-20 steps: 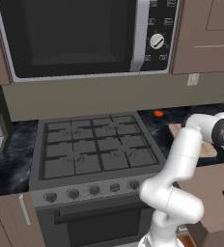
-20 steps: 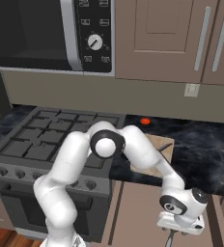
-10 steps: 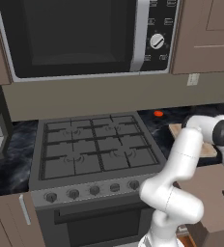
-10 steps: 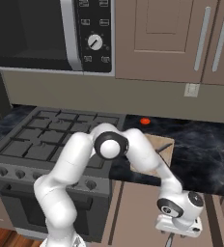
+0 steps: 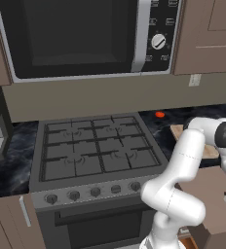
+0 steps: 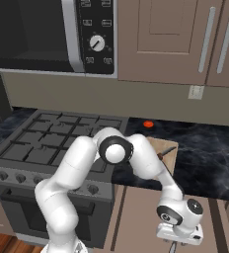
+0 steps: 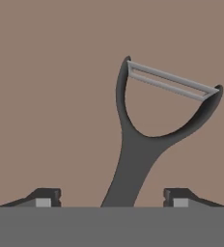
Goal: Open the drawer on the right and place the cutting tools on the cutting board.
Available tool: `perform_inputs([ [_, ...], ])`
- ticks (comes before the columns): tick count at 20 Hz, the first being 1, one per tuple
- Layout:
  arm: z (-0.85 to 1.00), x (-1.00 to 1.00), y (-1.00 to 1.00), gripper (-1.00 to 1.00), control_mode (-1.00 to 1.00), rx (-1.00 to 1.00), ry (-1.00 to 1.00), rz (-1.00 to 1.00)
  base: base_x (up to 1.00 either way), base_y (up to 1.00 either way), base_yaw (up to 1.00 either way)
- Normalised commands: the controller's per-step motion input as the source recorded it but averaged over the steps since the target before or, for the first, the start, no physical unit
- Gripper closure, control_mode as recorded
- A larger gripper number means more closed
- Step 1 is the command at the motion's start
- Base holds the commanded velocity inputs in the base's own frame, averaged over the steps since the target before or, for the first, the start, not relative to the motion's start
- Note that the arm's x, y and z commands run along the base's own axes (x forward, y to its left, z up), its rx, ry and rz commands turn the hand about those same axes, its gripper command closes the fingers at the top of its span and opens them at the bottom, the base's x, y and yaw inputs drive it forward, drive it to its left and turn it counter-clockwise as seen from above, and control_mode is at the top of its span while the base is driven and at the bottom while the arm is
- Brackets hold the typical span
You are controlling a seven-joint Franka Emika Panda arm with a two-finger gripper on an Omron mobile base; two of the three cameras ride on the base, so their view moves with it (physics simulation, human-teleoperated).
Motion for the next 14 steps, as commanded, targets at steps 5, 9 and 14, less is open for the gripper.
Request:
perform_inputs([
  [5,0.00,0.00,0.00,1.00,-1.00,0.00,0.00,0.00,0.00,0.00,0.00],
  [9,0.00,0.00,0.00,1.00,-1.00,0.00,0.00,0.00,0.00,0.00,0.00],
  [14,0.00,0.00,0.00,1.00,-1.00,0.00,0.00,0.00,0.00,0.00,0.00],
])
